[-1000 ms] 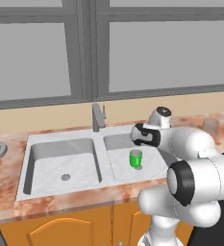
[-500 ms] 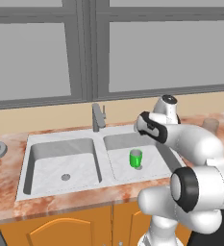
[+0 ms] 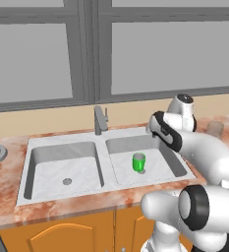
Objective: Move any existing items from the left basin to the right basin for drying. Then move the glass cup from the counter to the left basin of the sink for washing.
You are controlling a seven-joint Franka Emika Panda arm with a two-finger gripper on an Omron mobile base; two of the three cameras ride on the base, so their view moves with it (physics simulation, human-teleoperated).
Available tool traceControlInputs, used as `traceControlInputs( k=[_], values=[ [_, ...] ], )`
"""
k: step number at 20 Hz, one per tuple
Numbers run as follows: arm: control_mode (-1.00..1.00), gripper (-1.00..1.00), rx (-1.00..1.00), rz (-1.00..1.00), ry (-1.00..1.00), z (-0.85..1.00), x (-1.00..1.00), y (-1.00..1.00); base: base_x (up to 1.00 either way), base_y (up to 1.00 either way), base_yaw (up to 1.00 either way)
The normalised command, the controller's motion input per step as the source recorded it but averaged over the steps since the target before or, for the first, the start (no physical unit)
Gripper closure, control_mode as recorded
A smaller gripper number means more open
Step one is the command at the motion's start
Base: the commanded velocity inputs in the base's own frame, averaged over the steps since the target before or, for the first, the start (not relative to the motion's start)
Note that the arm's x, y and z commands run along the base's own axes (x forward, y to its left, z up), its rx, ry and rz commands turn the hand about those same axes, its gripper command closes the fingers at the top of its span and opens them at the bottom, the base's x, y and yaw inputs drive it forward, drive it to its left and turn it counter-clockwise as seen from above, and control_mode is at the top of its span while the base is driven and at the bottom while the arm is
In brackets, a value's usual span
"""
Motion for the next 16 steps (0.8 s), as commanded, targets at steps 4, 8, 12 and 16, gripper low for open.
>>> traceControlInputs(
  k=[4,8,12,16],
  values=[
    [-1.0,-1.0,0.0,-0.02,0.0,0.0,-0.16,-0.21,0.0,0.0,0.0],
    [-1.0,-1.0,0.0,-0.02,0.0,0.0,-0.16,-0.33,0.0,0.0,0.0],
    [-1.0,-1.0,0.0,-0.01,0.0,0.01,-0.12,-0.41,0.0,0.0,0.0],
    [-1.0,-1.0,0.0,-0.02,0.0,0.16,-0.01,-0.45,0.0,0.0,0.0]
  ],
)
